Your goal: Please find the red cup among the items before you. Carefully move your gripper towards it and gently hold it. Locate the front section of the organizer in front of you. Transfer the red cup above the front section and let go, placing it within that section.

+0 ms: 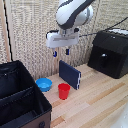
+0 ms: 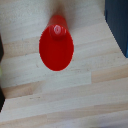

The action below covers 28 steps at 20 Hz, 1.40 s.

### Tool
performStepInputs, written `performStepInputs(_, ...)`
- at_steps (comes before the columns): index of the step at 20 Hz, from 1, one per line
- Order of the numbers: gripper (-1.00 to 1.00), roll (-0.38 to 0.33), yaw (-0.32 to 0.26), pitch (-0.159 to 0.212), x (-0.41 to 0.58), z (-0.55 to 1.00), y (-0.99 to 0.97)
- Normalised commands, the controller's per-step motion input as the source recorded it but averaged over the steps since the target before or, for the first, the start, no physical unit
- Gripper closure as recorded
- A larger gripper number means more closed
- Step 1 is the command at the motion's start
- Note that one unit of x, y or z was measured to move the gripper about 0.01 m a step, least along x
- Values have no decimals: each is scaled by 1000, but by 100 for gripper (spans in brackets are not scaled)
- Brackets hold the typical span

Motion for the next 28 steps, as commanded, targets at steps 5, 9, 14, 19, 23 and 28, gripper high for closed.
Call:
performStepInputs(5,-100,26,-2,7,-446,-229,-226)
performStepInputs(9,-100,35,-2,0,-411,-303,-269)
performStepInputs(14,-100,13,0,0,-341,-393,-162)
performStepInputs(19,-100,0,0,0,-347,-479,-62)
performStepInputs(23,-100,0,-7,0,-289,-497,-37)
performStepInputs(28,-100,0,-77,0,-45,-462,2)
